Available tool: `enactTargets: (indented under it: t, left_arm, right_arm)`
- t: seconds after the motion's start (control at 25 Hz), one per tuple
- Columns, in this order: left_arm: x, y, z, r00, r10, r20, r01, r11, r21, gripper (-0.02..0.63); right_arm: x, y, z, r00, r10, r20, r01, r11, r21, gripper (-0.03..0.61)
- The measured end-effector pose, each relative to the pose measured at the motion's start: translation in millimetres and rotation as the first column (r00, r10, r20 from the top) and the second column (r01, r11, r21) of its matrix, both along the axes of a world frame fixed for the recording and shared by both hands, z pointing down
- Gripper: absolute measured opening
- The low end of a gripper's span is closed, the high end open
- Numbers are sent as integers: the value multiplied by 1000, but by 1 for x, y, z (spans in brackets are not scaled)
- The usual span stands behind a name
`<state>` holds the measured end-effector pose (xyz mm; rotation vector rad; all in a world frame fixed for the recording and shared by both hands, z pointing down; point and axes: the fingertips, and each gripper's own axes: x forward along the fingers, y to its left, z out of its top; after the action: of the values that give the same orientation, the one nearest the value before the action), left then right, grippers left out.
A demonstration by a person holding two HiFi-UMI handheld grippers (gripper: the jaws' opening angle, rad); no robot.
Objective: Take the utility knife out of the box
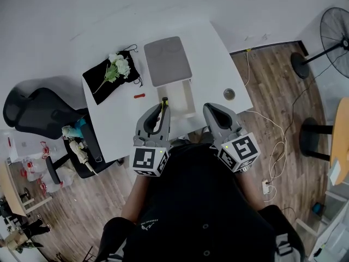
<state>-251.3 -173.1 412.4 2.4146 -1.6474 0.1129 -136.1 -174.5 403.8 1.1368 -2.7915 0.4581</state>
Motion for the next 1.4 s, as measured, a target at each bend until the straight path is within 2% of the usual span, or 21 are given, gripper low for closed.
enactTargets:
  t: [0.28,0.56,1.08,1.4]
  left_arm:
    - [6,-3,-12,1000,11,-7,-11,1000,20,54]
    - [3,-12,-39,1000,1,-14,0,996,87,52]
    - [-11,-22,-105,999,-34,2,33,974,224,52]
    - [-10,-24,-121,1000,-27,3,26,965,260,53]
  right_arm:
    - [9,6,-10,1000,9,12,-10,1000,24,5]
    - [19,-2,-35,1000,3,13,-4,995,100,5]
    - [30,-19,-94,1000,-1,26,-5,970,242,5]
    - [34,-19,-118,999,-1,42,-11,959,284,5]
